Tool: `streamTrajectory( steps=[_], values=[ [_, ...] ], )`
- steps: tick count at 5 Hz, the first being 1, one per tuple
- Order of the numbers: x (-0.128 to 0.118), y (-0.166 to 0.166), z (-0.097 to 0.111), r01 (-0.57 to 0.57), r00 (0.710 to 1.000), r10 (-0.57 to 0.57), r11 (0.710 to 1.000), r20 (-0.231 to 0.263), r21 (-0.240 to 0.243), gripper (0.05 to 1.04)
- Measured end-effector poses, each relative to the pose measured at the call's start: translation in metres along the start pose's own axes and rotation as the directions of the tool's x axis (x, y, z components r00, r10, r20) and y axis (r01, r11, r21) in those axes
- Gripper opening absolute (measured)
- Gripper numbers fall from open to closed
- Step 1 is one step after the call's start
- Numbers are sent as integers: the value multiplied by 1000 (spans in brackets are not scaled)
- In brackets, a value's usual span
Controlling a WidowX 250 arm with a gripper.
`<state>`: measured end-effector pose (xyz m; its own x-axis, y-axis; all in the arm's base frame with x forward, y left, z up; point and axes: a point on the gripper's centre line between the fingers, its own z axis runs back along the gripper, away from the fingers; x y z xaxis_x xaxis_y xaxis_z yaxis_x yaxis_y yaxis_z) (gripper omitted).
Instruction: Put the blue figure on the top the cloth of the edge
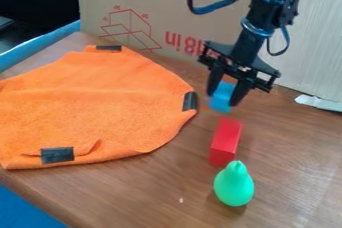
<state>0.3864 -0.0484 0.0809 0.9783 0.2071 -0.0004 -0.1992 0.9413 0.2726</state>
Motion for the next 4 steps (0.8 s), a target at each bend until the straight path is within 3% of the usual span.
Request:
streamTrajectory(
  steps=[1, 2, 3, 4],
  values=[
    [2, -6, -4, 2, 1000, -3, 1000, -16, -17, 529],
    [5, -3, 4, -15, 1000, 15, 1000, -15, -14, 829],
    [7, 14, 12, -24, 1000, 23, 999, -21, -40, 1005],
    [-4, 55, 59, -73, 997, 72, 994, -11, -83, 1003]
  ],
)
